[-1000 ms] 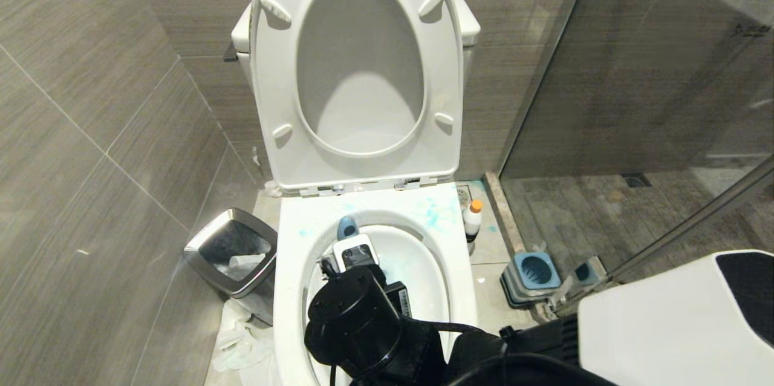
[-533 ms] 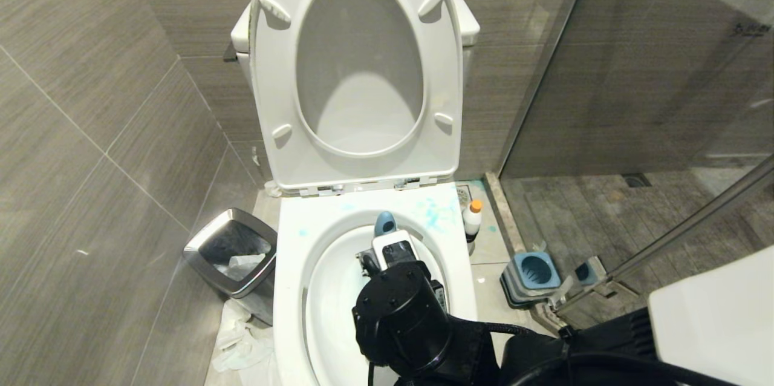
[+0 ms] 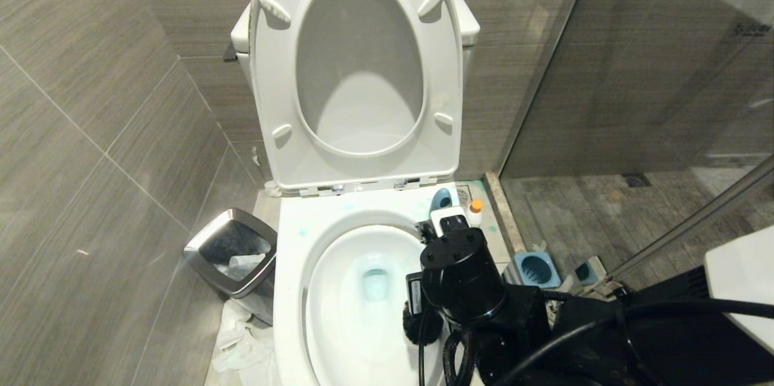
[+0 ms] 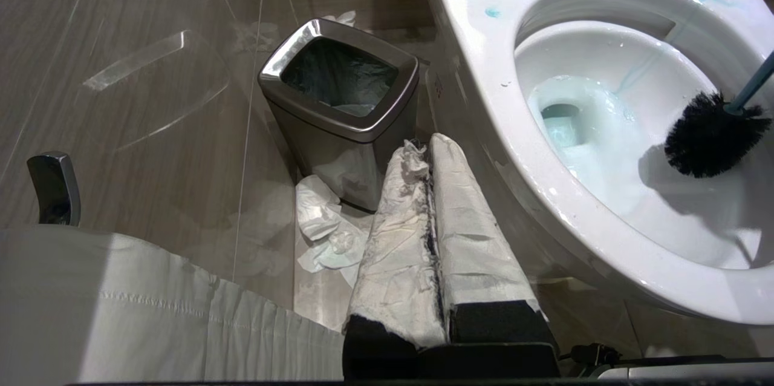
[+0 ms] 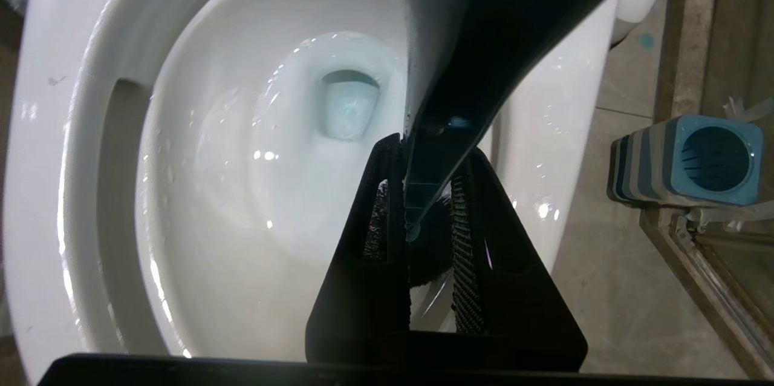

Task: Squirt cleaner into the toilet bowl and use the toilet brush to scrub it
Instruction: Scrub the toilet bowl

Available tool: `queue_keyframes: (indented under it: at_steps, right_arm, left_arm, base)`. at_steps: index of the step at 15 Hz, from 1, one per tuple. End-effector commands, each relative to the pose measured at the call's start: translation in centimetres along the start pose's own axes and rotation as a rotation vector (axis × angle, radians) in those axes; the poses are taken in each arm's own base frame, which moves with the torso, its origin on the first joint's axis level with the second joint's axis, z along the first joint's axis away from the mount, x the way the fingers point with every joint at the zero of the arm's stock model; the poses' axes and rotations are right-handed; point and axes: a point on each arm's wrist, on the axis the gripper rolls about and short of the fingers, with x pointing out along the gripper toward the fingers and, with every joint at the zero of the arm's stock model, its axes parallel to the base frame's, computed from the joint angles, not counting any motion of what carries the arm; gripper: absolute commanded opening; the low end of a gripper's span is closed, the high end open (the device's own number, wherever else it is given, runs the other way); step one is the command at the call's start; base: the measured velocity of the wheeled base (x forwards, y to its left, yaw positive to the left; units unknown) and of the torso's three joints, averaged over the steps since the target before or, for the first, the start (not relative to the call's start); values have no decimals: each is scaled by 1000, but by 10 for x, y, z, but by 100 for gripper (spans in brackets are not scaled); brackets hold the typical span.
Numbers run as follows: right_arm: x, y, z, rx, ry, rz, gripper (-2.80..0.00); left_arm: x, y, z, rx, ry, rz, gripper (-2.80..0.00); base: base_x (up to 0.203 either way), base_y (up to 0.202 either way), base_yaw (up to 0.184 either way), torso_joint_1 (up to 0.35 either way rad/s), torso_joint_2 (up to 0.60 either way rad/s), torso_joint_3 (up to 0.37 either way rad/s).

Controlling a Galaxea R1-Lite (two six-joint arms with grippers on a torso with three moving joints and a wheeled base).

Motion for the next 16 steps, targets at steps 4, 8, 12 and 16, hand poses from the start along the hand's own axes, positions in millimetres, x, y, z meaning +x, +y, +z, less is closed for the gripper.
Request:
queue_keyframes:
  at_steps: [4,8,12,16]
  right_arm:
    - [30,-1,13,53,-46,-28,-280]
    - [56,13,26,64,-92,-30,-280]
    - [77,27,32,69,-121,-27,-280]
    - [96,41,32,74,-145,-24,-280]
  left_arm:
    - [0,0,0,0,3,1,-280]
    - [0,0,0,0,1,0,-280]
    - [0,0,0,0,3,0,-280]
    - [0,0,0,0,2,0,-280]
  base:
    - [0,0,0,0,0,0]
    - [0,0,0,0,0,0]
    - [0,0,0,0,0,0]
    - [0,0,0,0,0,0]
